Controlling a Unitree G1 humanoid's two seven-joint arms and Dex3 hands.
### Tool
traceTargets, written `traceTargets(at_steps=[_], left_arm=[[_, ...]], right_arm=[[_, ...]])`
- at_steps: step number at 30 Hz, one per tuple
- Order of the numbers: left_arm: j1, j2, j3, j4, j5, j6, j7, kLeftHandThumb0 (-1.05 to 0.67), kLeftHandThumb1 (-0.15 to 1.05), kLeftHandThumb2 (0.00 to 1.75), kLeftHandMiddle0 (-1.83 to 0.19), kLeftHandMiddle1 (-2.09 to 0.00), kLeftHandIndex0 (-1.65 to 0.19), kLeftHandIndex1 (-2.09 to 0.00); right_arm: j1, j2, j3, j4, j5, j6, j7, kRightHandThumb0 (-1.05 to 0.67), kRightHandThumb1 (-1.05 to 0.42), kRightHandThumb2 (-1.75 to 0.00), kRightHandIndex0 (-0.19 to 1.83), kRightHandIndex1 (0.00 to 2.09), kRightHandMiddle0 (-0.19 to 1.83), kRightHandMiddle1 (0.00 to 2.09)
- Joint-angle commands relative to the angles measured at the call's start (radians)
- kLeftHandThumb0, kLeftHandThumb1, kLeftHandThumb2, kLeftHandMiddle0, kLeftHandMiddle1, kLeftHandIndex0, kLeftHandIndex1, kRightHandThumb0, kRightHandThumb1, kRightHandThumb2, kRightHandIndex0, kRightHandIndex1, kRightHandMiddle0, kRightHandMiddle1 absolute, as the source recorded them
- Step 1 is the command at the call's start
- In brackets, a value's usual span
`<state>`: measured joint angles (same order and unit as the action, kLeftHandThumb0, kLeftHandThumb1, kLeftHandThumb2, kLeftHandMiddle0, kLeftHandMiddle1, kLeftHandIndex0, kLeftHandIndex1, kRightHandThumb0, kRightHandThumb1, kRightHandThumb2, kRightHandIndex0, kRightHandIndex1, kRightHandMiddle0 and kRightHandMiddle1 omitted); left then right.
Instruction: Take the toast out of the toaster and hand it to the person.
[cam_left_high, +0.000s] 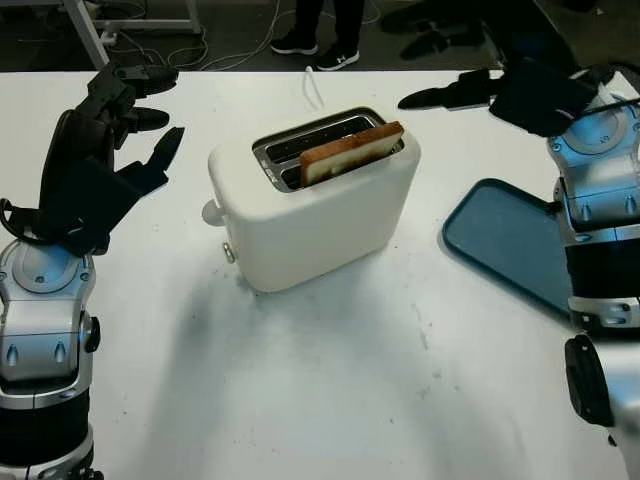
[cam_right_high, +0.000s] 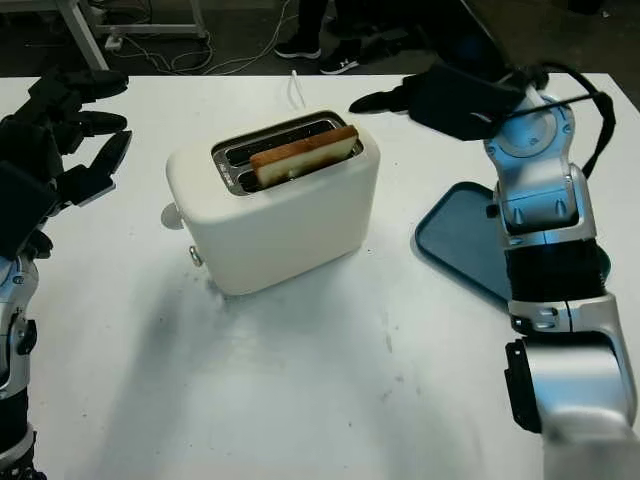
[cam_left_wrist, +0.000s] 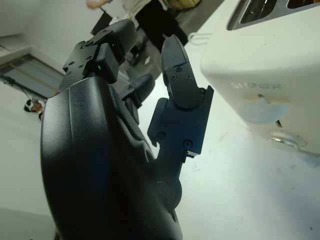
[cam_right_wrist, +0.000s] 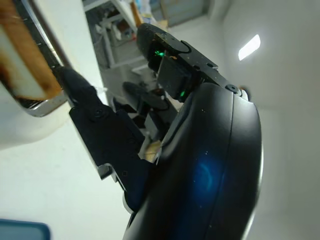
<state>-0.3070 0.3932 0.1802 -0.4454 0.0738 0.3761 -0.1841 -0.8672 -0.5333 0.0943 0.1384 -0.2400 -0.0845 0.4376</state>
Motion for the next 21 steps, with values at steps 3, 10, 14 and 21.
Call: traceTargets(at_steps=[3,10,14,21], left_arm=[[0.008,0.004,0.004,-0.005,-0.004,-0.020,0.002,-0.38,0.92,0.53,-0.06,-1.09,-0.15,-0.75],[0.007,-0.001,0.007,-0.005,-0.012,-0.014,0.000,-0.39,0.92,0.53,-0.05,-1.09,-0.14,-0.75],[0.009,0.001,0.003,-0.004,-0.004,-0.023,0.003,-0.39,0.92,0.53,-0.06,-1.09,-0.15,-0.75],[0.010,0.001,0.005,0.003,-0.004,-0.036,0.004,-0.40,0.92,0.53,-0.06,-1.10,-0.15,-0.76]], right_arm=[[-0.002,-0.051,0.051,-0.152,-0.079,0.061,0.081,-0.36,-0.46,0.00,0.78,0.44,0.92,0.05],[-0.022,-0.075,0.090,-0.242,-0.131,0.080,0.177,-0.46,-0.41,0.00,0.84,0.40,0.97,0.06],[-0.026,-0.060,0.100,-0.260,-0.123,0.097,0.211,-0.45,-0.38,0.00,0.85,0.42,0.99,0.05],[-0.020,-0.029,0.113,-0.222,-0.107,0.068,0.218,-0.46,-0.34,0.00,0.88,0.49,1.02,0.06]])
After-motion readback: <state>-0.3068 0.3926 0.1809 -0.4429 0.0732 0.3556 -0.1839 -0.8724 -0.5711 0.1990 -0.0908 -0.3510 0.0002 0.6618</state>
